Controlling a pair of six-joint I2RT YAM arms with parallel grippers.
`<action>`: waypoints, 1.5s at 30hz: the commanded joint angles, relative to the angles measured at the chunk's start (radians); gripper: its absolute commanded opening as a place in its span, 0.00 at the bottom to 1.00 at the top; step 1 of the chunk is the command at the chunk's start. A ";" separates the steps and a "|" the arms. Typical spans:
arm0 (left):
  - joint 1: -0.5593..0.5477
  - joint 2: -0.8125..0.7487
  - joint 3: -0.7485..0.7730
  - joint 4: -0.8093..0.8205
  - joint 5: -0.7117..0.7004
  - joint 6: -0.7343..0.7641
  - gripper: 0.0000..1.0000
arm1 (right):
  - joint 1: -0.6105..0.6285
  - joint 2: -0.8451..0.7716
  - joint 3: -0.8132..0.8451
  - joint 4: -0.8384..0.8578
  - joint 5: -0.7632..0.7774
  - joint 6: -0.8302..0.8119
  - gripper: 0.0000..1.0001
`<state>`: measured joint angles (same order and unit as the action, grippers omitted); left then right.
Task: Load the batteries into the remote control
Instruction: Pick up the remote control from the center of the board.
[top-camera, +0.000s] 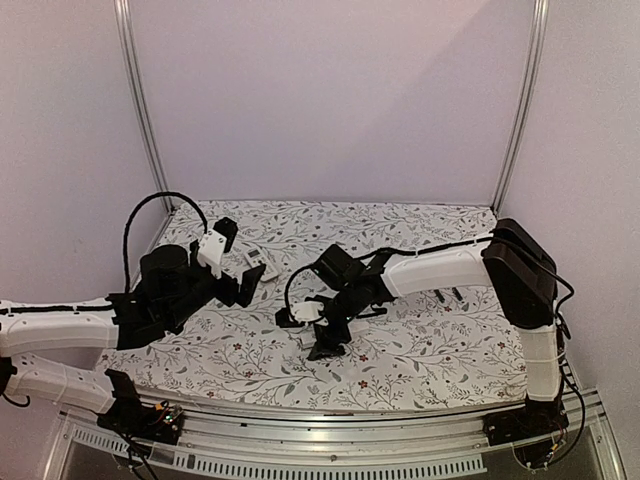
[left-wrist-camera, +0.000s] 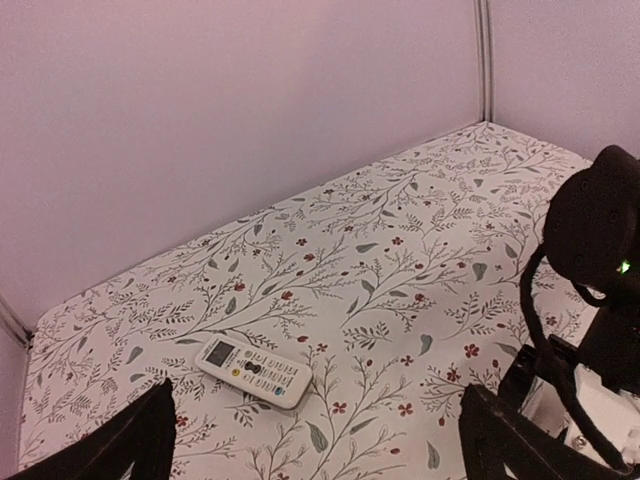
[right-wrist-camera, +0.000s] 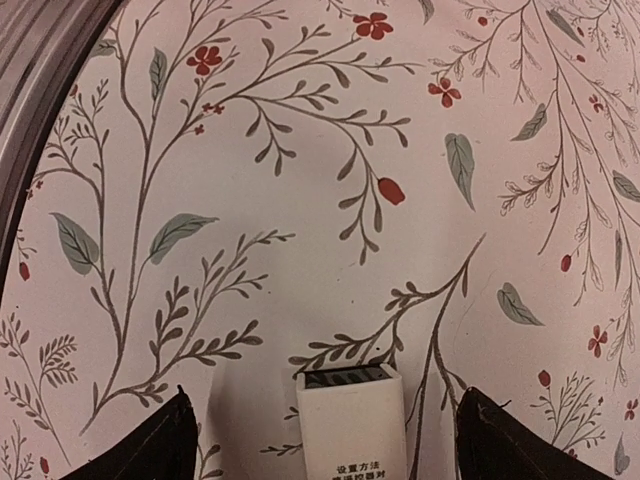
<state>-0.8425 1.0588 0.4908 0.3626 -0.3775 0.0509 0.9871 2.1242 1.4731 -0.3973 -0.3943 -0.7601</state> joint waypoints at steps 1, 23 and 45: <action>0.011 0.010 0.005 0.016 0.020 -0.003 0.98 | -0.004 0.044 0.031 -0.044 0.039 0.016 0.86; 0.011 0.005 0.005 0.016 0.029 0.006 0.98 | -0.004 0.049 0.093 -0.095 0.058 0.102 0.27; 0.008 -0.124 -0.101 0.248 0.332 0.020 0.89 | -0.090 -0.341 0.116 0.134 -0.098 0.380 0.18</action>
<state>-0.8421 0.9600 0.4229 0.5056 -0.2188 0.0605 0.9070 1.8950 1.5795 -0.3897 -0.4179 -0.4797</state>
